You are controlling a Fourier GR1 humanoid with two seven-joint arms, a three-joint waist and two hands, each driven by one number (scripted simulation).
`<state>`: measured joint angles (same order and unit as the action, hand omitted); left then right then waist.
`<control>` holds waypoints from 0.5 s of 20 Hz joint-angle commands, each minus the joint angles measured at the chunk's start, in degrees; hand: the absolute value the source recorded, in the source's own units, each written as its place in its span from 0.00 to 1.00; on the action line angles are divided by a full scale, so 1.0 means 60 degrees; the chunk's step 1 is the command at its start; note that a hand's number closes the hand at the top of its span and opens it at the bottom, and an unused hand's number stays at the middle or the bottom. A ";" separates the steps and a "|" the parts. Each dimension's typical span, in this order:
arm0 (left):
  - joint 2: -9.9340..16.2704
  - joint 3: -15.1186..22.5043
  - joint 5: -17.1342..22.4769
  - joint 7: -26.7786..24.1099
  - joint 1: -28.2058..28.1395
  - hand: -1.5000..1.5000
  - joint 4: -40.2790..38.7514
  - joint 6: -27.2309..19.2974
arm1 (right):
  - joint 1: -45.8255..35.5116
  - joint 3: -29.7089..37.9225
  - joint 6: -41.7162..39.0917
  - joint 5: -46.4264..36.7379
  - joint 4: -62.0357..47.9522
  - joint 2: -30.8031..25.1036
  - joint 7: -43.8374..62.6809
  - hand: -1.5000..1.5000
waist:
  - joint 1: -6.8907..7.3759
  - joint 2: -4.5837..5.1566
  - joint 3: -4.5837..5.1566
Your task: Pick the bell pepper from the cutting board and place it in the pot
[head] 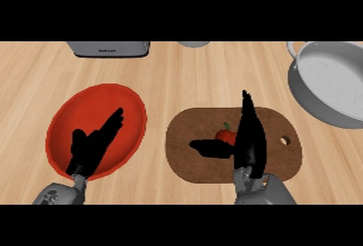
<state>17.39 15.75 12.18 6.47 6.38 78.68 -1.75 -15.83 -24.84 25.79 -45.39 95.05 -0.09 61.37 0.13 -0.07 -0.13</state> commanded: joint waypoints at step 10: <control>-0.0342 -0.0864 -0.0487 -0.0200 -0.0224 0.50 -0.0276 0.0858 | 0.1469 0.0624 -0.0284 -0.0135 0.0085 -0.0196 -0.0975 0.00 | -0.0023 0.0007 0.0022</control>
<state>15.51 12.57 10.07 6.23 6.47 78.03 1.00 -8.43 -23.25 24.84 -45.79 95.04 -1.18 57.08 -0.05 -0.15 -0.13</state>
